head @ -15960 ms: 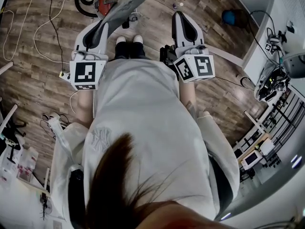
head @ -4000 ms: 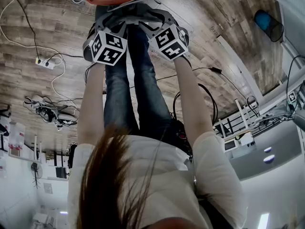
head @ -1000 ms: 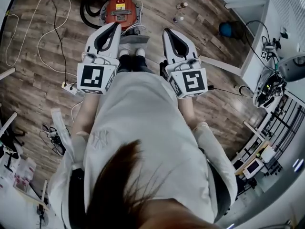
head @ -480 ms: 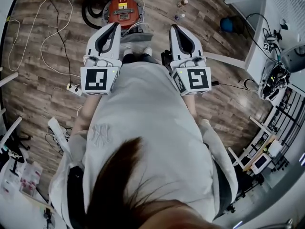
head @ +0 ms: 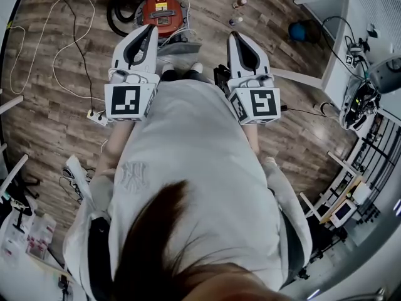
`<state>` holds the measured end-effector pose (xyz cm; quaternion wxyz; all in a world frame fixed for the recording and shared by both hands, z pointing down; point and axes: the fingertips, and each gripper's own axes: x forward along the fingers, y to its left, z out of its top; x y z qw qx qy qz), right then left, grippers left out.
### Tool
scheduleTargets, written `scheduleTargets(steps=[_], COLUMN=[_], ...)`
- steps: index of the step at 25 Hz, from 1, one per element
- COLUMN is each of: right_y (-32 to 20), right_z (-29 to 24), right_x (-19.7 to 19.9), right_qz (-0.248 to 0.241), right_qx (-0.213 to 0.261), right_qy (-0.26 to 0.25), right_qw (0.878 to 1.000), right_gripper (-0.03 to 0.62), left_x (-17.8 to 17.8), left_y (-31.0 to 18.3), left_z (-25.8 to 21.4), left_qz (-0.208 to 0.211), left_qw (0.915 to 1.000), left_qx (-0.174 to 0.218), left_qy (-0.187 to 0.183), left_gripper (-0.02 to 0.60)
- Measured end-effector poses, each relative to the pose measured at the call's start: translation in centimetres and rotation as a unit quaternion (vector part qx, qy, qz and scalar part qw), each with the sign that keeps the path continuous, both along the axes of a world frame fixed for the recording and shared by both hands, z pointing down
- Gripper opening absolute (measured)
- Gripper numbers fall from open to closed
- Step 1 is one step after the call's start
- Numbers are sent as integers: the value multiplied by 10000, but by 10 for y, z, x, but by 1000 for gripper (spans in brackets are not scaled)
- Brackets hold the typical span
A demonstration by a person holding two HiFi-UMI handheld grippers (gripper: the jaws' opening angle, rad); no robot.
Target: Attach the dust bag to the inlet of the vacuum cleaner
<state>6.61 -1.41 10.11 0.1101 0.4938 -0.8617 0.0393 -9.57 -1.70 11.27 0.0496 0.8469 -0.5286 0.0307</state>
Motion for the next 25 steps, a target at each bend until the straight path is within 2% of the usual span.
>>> scheduleTargets(steps=[14,25], right_y=[-14,-21], right_z=[-2,1], right_x=[-5,7], right_qz=[-179,-124], right_qx=[32,2], right_qy=[115,198], right_qw=[9998,9997], right_gripper=[2,2], left_x=[-1,4], left_y=[-6,-9], left_z=[0,5], left_qz=[-50,-11], left_qw=[9999,9999], left_qx=[11,-73], left_qy=[-123,-104], left_gripper=[18,18])
